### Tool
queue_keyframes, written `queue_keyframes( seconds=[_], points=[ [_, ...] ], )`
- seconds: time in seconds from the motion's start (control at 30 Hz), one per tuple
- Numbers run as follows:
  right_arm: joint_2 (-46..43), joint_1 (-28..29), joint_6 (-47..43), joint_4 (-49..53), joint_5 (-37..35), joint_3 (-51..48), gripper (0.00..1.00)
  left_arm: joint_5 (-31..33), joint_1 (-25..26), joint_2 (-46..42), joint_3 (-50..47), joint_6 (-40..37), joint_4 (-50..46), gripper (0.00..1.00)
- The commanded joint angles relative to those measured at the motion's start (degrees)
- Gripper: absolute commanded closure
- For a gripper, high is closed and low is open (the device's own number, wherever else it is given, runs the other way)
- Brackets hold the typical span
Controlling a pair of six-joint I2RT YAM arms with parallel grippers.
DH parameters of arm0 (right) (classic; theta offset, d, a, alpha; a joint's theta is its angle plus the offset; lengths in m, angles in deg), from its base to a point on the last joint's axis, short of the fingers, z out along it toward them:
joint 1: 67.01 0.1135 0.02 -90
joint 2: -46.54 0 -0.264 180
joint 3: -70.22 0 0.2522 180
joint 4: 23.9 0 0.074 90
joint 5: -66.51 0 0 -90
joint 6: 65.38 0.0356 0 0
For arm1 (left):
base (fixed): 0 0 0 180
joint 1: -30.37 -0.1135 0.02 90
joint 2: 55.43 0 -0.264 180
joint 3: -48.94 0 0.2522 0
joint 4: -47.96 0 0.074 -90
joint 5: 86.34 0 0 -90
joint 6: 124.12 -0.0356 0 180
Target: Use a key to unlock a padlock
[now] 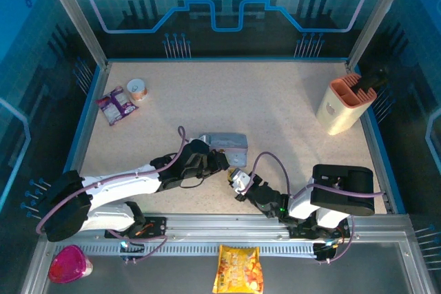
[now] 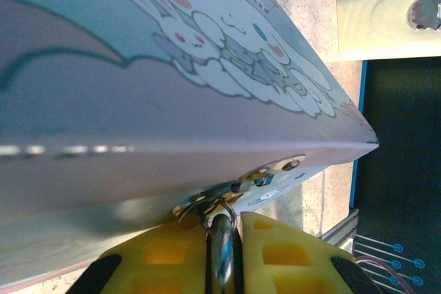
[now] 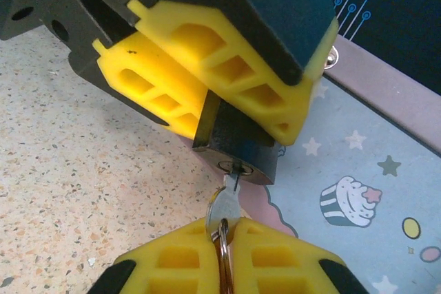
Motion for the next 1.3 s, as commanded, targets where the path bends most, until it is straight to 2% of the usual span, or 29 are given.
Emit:
queue_keyframes(
  seconds=[0.0,0.23,0.53,0.63,0.8,1.03,1.13,1.27],
  points=[
    [-1.96,0.87,-0.09,-3.22,-1.57,1.99,0.91,1.07,1.73,0.78,3.18,-1.92,-2.04,1.00],
    [-3.69,0.75,0.35,0.62,-2.86,3.45,0.93,2.01,5.24,4.38,5.61,-1.29,-5.15,1.00],
    [0.86,2.39,-4.68,-9.39,-11.56,4.27,0.93,1.65,7.06,8.16,7.71,1.27,-7.37,1.00],
    [1.65,2.62,-4.03,-9.42,-12.52,5.28,0.95,1.45,7.07,8.77,8.04,1.89,-8.09,1.00],
    [0.40,1.00,3.48,-9.40,-8.59,3.53,0.93,1.30,7.16,8.73,7.06,2.74,-6.91,1.00],
    [-1.18,0.63,6.02,-7.38,-7.64,3.02,0.88,1.66,7.09,8.49,6.97,3.12,-6.77,1.00],
    [-1.22,0.66,6.15,-7.31,-7.40,2.86,0.82,2.73,7.11,7.56,5.62,4.08,-5.56,1.00],
    [-0.70,0.52,6.50,-6.77,-6.85,3.29,0.81,3.56,7.16,6.78,5.47,3.92,-6.21,1.00]
  ],
)
